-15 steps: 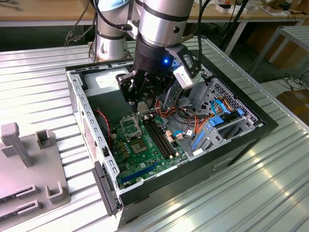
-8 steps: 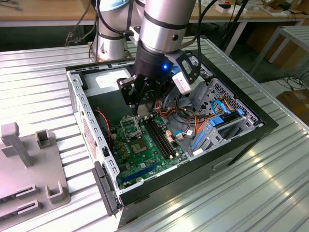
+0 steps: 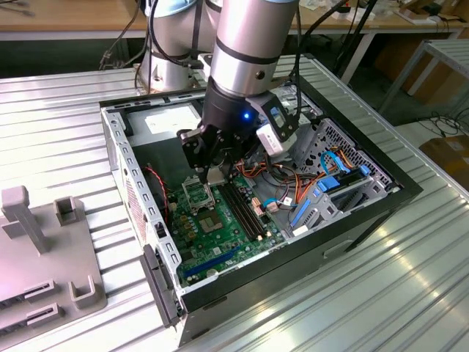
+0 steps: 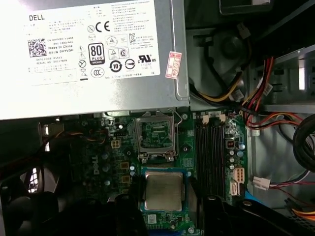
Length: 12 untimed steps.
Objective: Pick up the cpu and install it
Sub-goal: 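Place the cpu into insertion slot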
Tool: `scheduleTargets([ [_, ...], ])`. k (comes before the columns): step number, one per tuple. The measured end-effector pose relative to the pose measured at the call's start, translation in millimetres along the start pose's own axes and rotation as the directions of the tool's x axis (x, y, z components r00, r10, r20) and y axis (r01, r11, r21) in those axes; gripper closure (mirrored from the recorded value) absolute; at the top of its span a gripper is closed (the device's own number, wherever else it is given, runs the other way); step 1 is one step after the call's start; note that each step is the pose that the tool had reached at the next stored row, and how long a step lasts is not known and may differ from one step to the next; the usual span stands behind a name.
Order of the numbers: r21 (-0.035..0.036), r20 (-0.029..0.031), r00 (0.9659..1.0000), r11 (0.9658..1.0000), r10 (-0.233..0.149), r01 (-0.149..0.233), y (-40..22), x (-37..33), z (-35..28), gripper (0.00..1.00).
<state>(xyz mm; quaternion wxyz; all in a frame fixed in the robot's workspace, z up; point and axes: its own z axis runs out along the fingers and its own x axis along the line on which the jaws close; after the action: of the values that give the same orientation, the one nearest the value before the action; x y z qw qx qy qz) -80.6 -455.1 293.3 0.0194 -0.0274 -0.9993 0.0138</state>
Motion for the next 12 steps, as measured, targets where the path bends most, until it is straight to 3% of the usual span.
scheduleTargets([
  [3, -0.0003, 0.0000, 1.0000, 1.0000, 0.000, 0.000, -4.6, -0.5, 7.3, 0.53],
  [6, 0.0012, 0.0002, 0.9993, 0.9993, -0.038, 0.038, -5.3, -0.7, 13.0, 0.53],
  [9, 0.0032, 0.0005, 0.9960, 0.9960, -0.090, 0.090, -5.4, -0.9, 17.5, 0.53],
  [12, 0.0036, 0.0007, 0.9954, 0.9954, -0.095, 0.095, -11.5, -1.4, 22.6, 0.53],
])
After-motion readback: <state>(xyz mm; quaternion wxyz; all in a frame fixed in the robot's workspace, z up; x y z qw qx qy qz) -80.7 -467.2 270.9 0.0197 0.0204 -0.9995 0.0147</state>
